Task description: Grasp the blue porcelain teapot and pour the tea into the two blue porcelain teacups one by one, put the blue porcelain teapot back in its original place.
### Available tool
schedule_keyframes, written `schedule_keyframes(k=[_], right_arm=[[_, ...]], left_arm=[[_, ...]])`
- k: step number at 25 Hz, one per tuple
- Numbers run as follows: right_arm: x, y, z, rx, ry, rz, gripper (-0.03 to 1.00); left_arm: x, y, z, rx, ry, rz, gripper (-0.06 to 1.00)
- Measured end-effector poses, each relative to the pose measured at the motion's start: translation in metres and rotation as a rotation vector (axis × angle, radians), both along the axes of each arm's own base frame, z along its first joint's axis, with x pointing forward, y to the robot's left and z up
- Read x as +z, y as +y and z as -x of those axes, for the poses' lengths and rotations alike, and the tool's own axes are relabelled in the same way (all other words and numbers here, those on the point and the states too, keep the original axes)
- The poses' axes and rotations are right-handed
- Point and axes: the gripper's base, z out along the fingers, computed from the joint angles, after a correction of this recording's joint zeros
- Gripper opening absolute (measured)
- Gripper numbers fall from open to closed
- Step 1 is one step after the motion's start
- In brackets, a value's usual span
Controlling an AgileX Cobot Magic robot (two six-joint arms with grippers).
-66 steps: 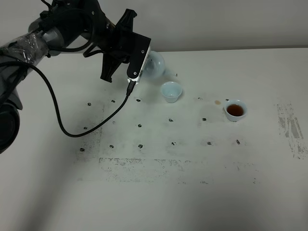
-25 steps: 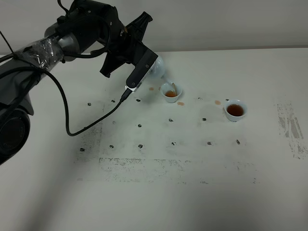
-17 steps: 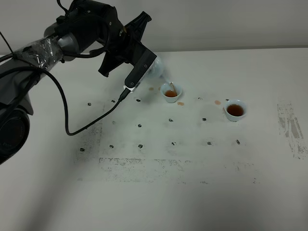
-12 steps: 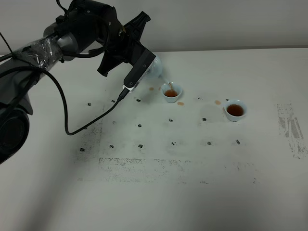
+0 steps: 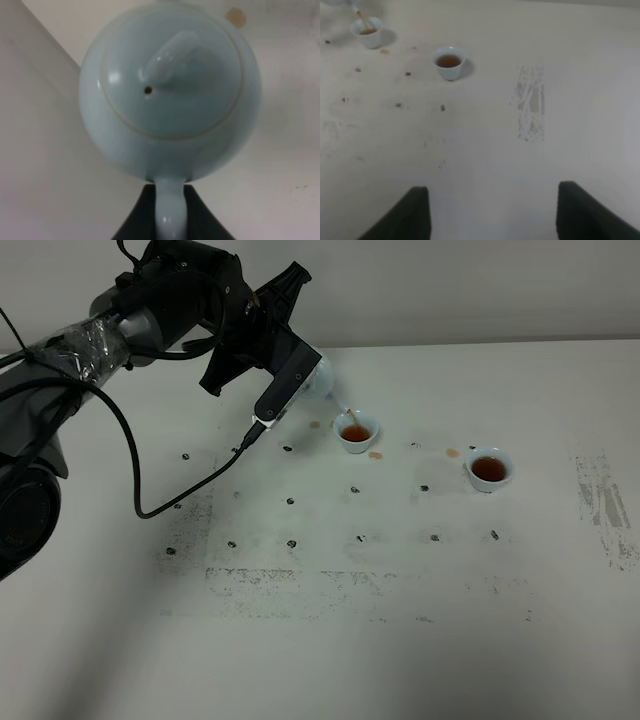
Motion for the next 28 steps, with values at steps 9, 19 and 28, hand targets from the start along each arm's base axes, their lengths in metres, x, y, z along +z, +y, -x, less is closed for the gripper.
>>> schedule_keyframes(k=[9, 19, 28], right_arm=[[0.0, 0.0, 0.0, 0.0, 0.0, 0.001, 0.52], [0.0, 0.0, 0.0, 0.0, 0.0, 0.001, 0.52], [0.0, 0.0, 0.0, 0.0, 0.0, 0.0, 0.52]], left_arm=[[0.0, 0.0, 0.0, 0.0, 0.0, 0.0, 0.0], [-0.0003, 0.0002, 0.0003, 0.0, 0.005, -0.002, 0.0], [-0.0033, 0.0046, 0.0031, 0.068, 0.092, 0.06, 0.0]])
